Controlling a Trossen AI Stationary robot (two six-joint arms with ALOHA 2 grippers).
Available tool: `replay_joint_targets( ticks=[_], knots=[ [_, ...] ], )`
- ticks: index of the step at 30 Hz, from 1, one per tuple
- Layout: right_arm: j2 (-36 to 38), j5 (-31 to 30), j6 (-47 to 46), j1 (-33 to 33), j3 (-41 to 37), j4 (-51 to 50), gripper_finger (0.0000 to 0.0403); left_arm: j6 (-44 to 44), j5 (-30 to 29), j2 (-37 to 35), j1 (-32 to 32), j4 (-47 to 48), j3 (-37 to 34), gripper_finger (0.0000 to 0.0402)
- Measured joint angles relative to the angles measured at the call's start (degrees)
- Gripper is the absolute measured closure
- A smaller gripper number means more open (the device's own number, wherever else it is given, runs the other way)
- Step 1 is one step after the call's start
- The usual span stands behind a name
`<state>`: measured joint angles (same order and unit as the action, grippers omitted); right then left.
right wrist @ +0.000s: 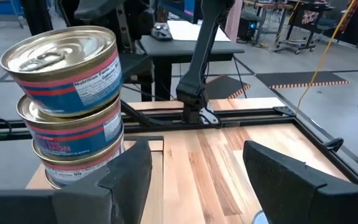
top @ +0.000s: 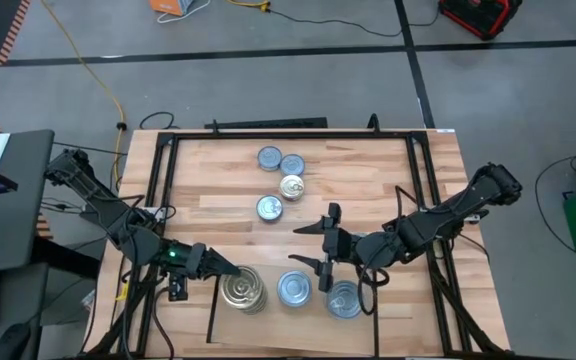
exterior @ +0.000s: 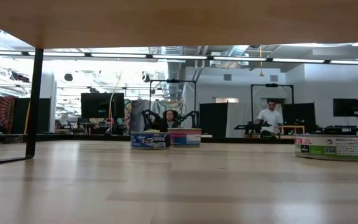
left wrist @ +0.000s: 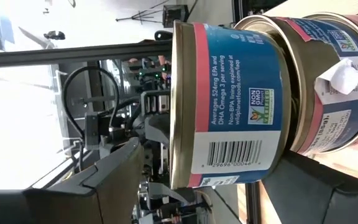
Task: Stack canned seafood by type on shelf
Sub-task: Put the top blue and pink tuna can on the top of the left stacked tuna cans on the shelf
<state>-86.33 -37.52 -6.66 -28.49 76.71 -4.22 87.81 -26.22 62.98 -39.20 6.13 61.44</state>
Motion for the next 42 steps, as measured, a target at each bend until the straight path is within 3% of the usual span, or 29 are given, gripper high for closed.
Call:
replay_joint_targets(
  ticks=[10,42],
  knots=[
    [0.72,0.00,0.00,0.00,0.00,0.14,0.0119,7.77,0.39,0.09,1.00,-2.27,-0.14,0.0107],
    [0.75,0.00,0.22,0.13,0.00,-0.05,0.0119,17.12,-0.85,0.00,2.91,-3.91,-0.12,0.0107]
  ],
)
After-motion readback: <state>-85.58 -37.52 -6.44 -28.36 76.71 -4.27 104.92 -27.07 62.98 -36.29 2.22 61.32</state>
